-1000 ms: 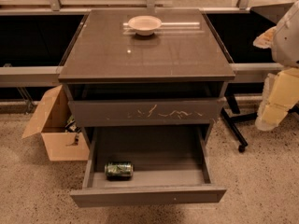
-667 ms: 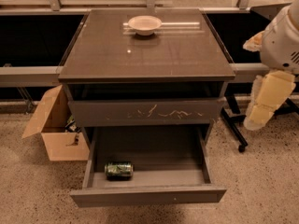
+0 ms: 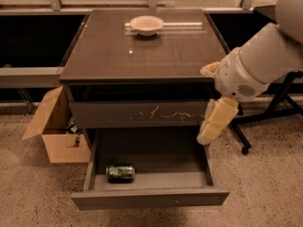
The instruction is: Pick green can from middle drawer and place on counter
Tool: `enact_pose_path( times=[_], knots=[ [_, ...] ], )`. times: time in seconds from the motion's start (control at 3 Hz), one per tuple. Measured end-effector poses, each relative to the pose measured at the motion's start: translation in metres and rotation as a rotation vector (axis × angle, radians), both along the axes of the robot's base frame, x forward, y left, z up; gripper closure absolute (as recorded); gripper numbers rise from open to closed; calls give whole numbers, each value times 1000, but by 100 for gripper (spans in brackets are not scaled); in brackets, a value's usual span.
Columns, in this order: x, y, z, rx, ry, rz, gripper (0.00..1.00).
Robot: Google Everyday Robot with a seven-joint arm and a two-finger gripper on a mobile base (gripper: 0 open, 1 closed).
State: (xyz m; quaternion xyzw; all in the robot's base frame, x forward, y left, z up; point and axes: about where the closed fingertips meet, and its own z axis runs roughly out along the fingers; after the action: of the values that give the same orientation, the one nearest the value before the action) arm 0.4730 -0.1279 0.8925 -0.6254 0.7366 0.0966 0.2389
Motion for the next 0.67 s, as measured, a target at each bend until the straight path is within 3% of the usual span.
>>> enact_pose_path(
  times=[0.33, 0.67],
  knots=[
    [4, 32, -20, 131, -9, 25, 0],
    [4, 32, -20, 130, -9, 26, 0]
  ],
)
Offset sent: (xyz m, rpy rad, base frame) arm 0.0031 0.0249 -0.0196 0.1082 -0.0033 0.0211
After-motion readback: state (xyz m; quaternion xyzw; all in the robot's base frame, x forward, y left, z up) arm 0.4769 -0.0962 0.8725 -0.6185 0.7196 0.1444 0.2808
